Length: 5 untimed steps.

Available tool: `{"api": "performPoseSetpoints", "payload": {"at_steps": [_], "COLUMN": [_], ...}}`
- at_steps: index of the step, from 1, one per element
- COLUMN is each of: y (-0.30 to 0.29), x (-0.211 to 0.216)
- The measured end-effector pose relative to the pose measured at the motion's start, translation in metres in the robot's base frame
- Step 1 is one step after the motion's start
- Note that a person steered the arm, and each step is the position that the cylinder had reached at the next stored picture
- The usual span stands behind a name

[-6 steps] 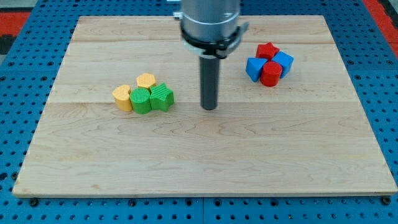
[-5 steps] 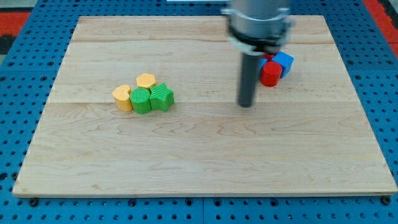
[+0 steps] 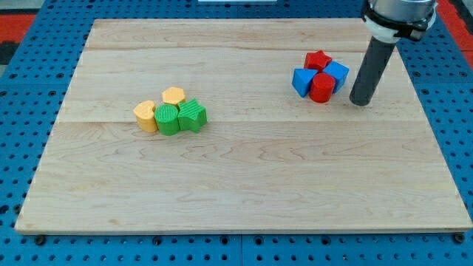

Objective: Nudge the blue cube left a bit

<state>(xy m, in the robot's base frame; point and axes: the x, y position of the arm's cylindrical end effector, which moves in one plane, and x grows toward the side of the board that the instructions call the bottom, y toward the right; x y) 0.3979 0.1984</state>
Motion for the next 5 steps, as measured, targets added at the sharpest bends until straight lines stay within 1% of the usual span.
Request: {"api": "performPoseSetpoints", "payload": {"at_steps": [2,3,5], "y": [0.0,-0.004,-0.007], "x": [-0.037,-0.047,-0.051]}}
